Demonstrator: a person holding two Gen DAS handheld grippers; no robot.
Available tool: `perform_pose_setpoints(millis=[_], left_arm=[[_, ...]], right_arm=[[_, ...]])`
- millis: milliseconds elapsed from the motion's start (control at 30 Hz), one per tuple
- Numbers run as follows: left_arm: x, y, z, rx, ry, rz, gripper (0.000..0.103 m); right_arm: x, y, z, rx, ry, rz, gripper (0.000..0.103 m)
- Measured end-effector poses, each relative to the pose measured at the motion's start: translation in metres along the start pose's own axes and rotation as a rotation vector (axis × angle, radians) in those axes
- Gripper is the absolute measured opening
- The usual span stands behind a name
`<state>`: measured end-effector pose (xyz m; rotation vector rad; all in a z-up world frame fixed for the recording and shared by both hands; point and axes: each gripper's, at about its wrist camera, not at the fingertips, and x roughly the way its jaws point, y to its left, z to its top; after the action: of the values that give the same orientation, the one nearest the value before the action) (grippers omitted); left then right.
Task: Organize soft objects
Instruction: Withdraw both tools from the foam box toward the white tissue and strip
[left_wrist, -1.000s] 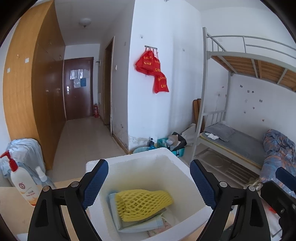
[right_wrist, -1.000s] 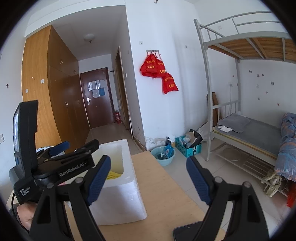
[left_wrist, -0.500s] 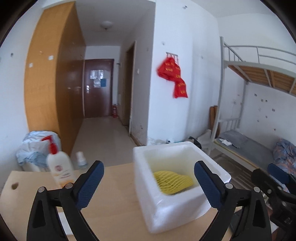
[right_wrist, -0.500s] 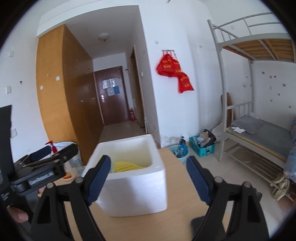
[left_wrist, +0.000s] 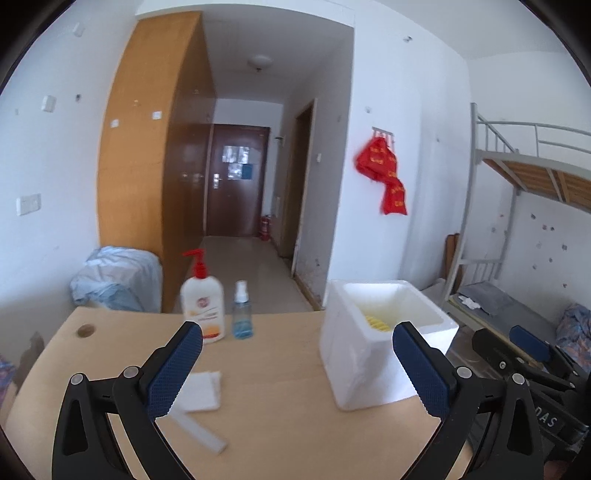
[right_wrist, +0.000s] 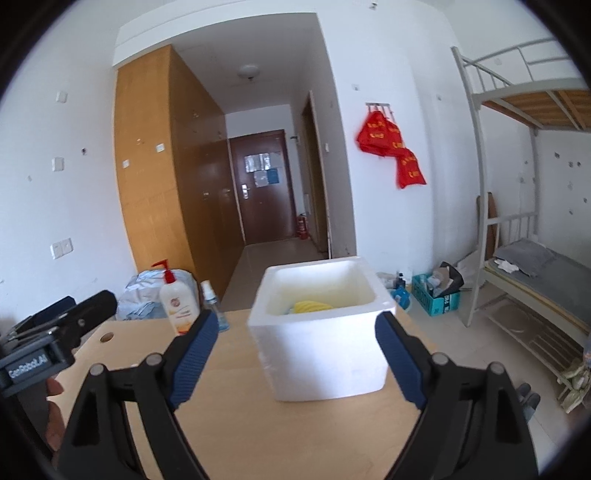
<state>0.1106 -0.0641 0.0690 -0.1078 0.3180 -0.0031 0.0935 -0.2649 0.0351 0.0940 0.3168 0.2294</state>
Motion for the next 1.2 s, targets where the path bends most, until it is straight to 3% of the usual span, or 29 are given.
perform_pose_setpoints(millis=[233, 667, 1200], left_arm=[[-0.047, 0.027, -0.020, -0.001, -0.002, 0.101, 0.103], [-0.106, 0.069, -0.039, -0.026, -0.039, 0.158, 0.103], [-0.107, 0.132, -0.047, -0.086, -0.004, 0.294, 0.103]], right_arm=[[-0.019, 0.032, -0.011, -0.034, 0.001, 0.067, 0.090], [-0.040, 0.076, -0.026, -0.076, -0.007, 0.103, 0.090], [-0.004, 0.129, -0.037, -0.133, 0.057, 0.217, 0.092]])
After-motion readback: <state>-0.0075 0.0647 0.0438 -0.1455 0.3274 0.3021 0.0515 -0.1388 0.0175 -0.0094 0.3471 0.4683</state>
